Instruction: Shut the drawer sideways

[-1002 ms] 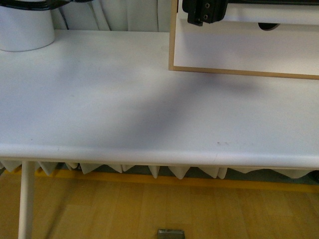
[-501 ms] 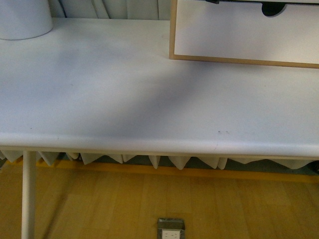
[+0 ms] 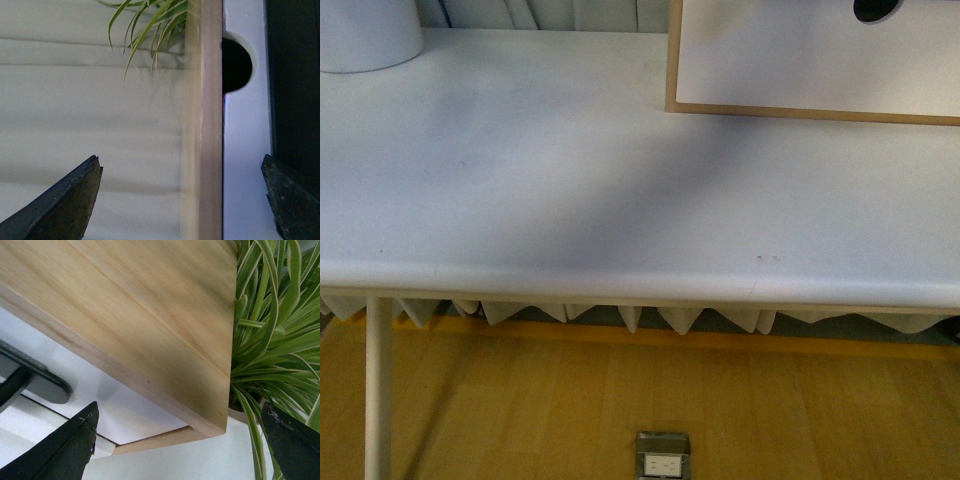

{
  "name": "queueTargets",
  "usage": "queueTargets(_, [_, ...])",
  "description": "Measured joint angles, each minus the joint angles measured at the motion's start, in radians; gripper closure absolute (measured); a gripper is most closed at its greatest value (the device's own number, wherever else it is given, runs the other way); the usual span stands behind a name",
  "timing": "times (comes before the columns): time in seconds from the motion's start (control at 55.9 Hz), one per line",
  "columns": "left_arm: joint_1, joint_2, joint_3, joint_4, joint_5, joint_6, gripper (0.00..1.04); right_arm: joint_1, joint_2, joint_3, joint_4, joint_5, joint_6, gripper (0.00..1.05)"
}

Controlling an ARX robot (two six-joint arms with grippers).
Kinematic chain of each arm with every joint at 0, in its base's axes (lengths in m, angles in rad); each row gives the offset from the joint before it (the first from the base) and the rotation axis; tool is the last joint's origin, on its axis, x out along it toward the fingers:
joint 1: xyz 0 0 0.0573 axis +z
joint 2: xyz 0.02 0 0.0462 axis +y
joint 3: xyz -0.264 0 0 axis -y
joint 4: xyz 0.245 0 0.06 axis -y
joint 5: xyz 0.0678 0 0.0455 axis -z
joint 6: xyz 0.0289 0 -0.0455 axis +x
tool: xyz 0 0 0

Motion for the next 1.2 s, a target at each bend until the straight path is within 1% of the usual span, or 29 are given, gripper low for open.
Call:
queueTargets(0.233, [0.039,-0.15,-0.271,0.105,0.0,-0.014,0.06,0.003,-0.148,-0.113,-0.031,-0.055,0.047,0.09])
queueTargets(0.358, [0.074,-0.282,-0.457,0.183,-0.018,-0.065,0.06,0.008,-0.315,-0.241,-0.01,-0.068,0.086,0.09])
queueTargets(0.43, [0.101,-0.375,-0.57,0.226,-0.053,-0.125,0.06,0.017,-0.426,-0.346,0.047,-0.032,0.109,0.09])
queueTargets(0.555, [0.172,-0.536,-0.738,0.281,-0.177,-0.32,0.06,0.045,-0.614,-0.533,0.145,0.058,0.151,0.09])
queueTargets(0.68, [0.249,-0.692,-0.877,0.29,-0.267,-0.495,0.06,0.075,-0.773,-0.676,0.164,0.122,0.192,0.09])
queueTargets(0.787, [0.313,-0.867,-1.033,0.232,-0.307,-0.646,0.06,0.105,-0.919,-0.784,0.133,0.183,0.254,0.09])
queueTargets(0.877, [0.347,-0.997,-1.14,0.164,-0.339,-0.745,0.06,0.147,-1.056,-0.867,0.089,0.259,0.32,0.09])
queueTargets(0.949, [0.372,-1.11,-1.213,0.075,-0.369,-0.846,0.06,0.187,-1.162,-0.93,0.059,0.328,0.364,0.09])
queueTargets(1.02, [0.401,-1.241,-1.279,-0.047,-0.372,-0.956,0.06,0.217,-1.259,-0.986,0.035,0.391,0.412,0.09])
queueTargets(1.038, [0.411,-1.288,-1.299,-0.094,-0.375,-0.996,0.06,0.22,-1.273,-0.993,0.034,0.394,0.42,0.09])
queueTargets(1.11, [0.426,-1.389,-1.339,-0.189,-0.386,-1.088,0.06,0.237,-1.352,-1.03,0.02,0.419,0.483,0.09])
queueTargets(1.199, [0.431,-1.414,-1.34,-0.195,-0.388,-1.142,0.06,0.241,-1.374,-1.033,0.019,0.421,0.516,0.09])
